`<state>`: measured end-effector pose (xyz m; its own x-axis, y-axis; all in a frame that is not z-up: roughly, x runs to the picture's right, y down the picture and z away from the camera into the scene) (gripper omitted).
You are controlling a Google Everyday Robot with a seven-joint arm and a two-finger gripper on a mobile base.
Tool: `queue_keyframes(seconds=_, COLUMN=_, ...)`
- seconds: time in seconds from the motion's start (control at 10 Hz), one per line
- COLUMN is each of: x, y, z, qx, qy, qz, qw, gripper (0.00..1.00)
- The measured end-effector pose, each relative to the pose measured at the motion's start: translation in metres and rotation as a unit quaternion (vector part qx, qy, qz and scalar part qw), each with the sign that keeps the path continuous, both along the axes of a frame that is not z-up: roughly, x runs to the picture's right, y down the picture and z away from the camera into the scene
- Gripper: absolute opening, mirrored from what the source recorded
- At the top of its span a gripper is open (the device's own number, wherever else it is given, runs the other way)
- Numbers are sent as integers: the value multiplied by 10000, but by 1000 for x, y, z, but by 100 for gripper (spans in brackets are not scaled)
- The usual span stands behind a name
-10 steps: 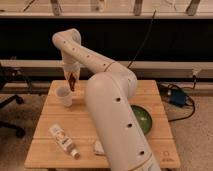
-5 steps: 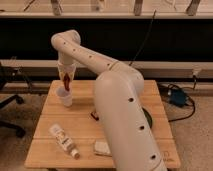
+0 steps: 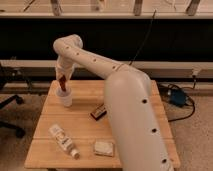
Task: Place the pepper in the ceramic cup
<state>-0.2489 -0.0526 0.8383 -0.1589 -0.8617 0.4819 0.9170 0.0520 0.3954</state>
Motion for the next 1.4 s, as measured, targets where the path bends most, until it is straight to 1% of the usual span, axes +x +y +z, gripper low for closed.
queue_keyframes(seconds=0.1, x=-3, y=1, z=2, qx=51, qy=-39, qz=1, qw=10000, gripper=0)
queue_keyframes(seconds=0.2, x=-8, y=3, z=4, qx=121, qy=-88, qz=-10, qw=9999, gripper=2)
queue_keyframes(seconds=0.3, x=-12, y=4, z=7, qx=196, qy=-134, qz=-7, qw=9997, gripper=11)
queue_keyframes(seconds=0.4, x=-12, y=4, z=10, qx=231, qy=-147, qz=3, qw=9996, gripper=19)
queue_keyframes(seconds=0.5, x=-12, y=5, z=13, qx=258, qy=-139, qz=23, qw=9996, gripper=31)
queue_keyframes(seconds=0.7, x=-15, y=7, z=19, qx=259, qy=-113, qz=59, qw=9996, gripper=52)
queue_keyframes(seconds=1.0, x=-14, y=8, z=26, qx=221, qy=-60, qz=97, qw=9997, gripper=79)
queue_keyframes(seconds=1.4, x=-8, y=9, z=29, qx=127, qy=-41, qz=139, qw=9998, gripper=80)
